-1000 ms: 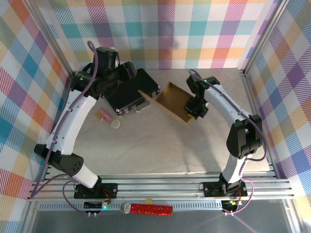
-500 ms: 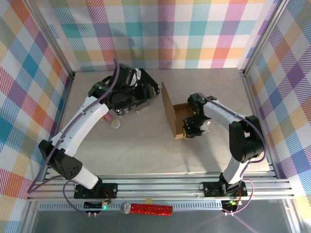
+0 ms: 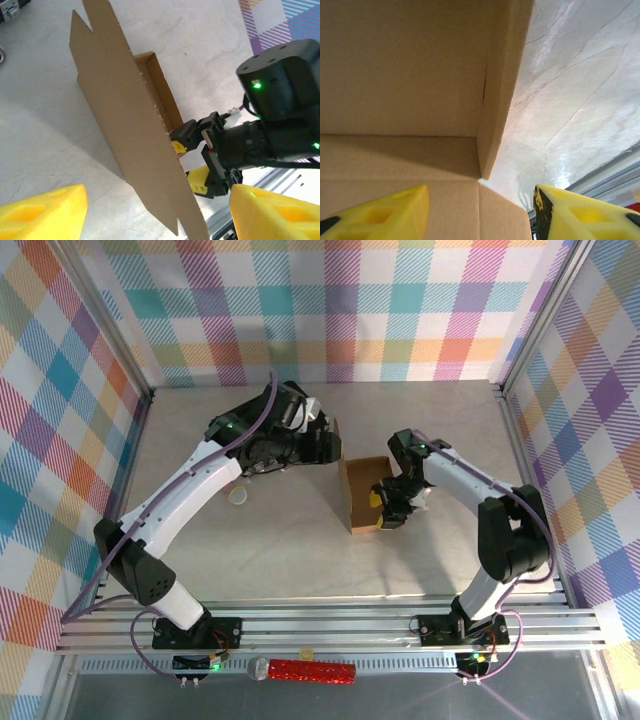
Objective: Fold the paper box
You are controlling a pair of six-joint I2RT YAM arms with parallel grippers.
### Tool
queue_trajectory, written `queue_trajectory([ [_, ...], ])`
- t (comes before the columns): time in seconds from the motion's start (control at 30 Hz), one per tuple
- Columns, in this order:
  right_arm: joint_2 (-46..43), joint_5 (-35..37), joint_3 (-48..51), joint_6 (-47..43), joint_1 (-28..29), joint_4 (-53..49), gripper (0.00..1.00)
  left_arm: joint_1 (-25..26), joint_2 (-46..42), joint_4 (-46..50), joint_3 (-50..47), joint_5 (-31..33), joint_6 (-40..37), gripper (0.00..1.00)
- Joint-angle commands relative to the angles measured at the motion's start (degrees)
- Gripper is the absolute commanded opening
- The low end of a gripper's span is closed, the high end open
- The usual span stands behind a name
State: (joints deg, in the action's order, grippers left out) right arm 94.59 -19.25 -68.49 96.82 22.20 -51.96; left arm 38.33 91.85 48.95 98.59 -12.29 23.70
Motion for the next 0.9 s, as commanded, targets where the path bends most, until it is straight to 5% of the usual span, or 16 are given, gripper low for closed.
queue_trajectory([
  [0.0, -3.9, 5.0, -5.7, -10.6, -2.2, -3.6, 0.63, 2.4, 2.2, 7.7, 5.9, 2.6, -3.3, 0.74],
  [0.13, -3.4, 12.4, -14.7, -30.6, -5.4, -8.2, 0.71, 7.6, 7.3, 17.1, 14.5, 9.7, -6.0, 0.75],
  [0.27, -1.6, 11.1, -20.0, -43.8, -8.1, -9.0, 0.69, 11.7, 14.0, 24.9, 22.1, 20.0, -6.7, 0.74],
  [0.63, 0.8, 9.5, -25.4, -49.0, -8.9, -9.2, 0.61, 12.5, 26.6, 30.0, 30.2, 33.6, -10.7, 0.65],
  [0.7, 1.0, 9.3, -25.4, -48.8, -9.1, -9.5, 0.60, 12.5, 27.7, 30.0, 31.3, 35.0, -12.0, 0.53],
  [0.83, 1.4, 9.8, -25.7, -47.3, -9.8, -11.0, 0.57, 12.5, 28.0, 29.1, 33.6, 34.4, -17.3, 0.03],
  [0.87, 1.4, 9.8, -25.9, -46.8, -10.0, -11.5, 0.56, 12.5, 27.9, 29.2, 34.0, 34.4, -18.9, 0.00],
])
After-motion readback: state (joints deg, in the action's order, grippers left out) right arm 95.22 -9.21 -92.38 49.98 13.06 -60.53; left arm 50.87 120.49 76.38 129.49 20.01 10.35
